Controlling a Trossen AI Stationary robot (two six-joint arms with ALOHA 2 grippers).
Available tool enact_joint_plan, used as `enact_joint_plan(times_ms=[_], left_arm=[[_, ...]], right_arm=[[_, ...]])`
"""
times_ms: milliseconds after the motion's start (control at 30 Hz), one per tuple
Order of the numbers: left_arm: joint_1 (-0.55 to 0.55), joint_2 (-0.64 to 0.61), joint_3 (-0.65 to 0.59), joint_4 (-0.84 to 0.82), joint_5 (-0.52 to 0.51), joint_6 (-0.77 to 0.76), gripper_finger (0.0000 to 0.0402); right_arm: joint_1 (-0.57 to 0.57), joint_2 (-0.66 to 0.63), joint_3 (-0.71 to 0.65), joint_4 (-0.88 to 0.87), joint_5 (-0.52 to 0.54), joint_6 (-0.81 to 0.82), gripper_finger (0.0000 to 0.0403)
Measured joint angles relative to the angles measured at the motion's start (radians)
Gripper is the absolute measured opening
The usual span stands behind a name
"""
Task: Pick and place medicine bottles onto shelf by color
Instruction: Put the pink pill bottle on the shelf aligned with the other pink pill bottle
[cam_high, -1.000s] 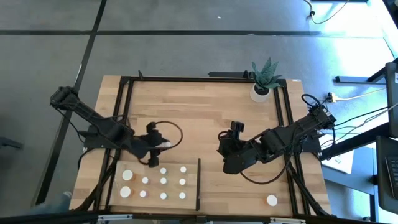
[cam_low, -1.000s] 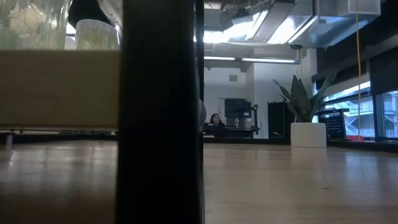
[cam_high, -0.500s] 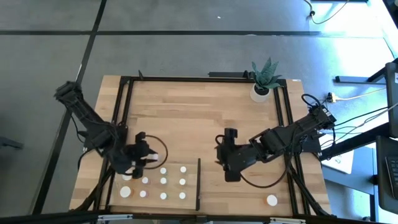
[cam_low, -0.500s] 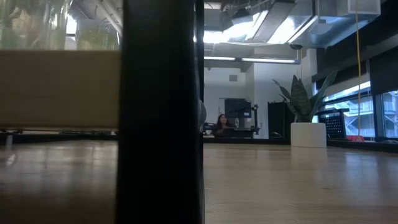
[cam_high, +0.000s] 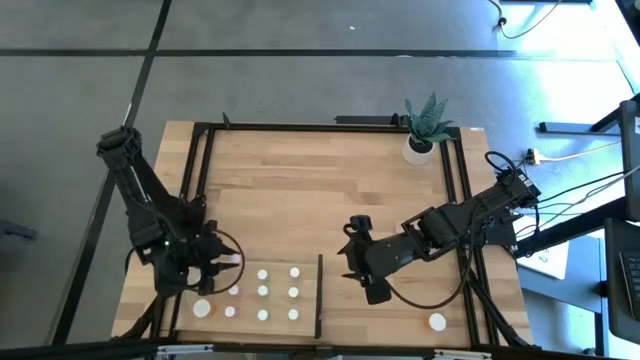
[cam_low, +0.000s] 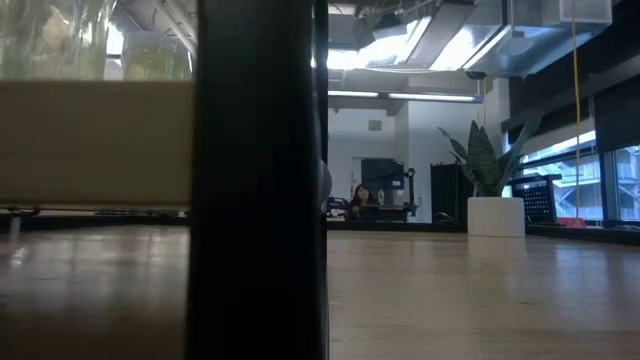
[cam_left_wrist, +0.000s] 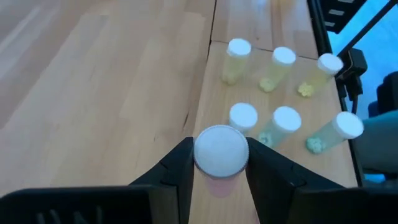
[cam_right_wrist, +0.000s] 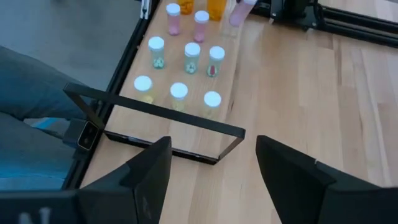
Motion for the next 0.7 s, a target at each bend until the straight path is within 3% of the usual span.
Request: enact_joint_plan(times_ms=[167,700], left_arm=[[-0.040,0.001,-0.059,0.012,-0.022,-0.117,0.0117],[-0.053,0.001,-0.195,0.162,0.022,-0.122,0.0117]], right_arm=[[0.000,0.000,0.000,0.006,0.001,-0.001,0.0236],[0.000,0.000,0.000,0.006,0.002,-0.002,0.0236]])
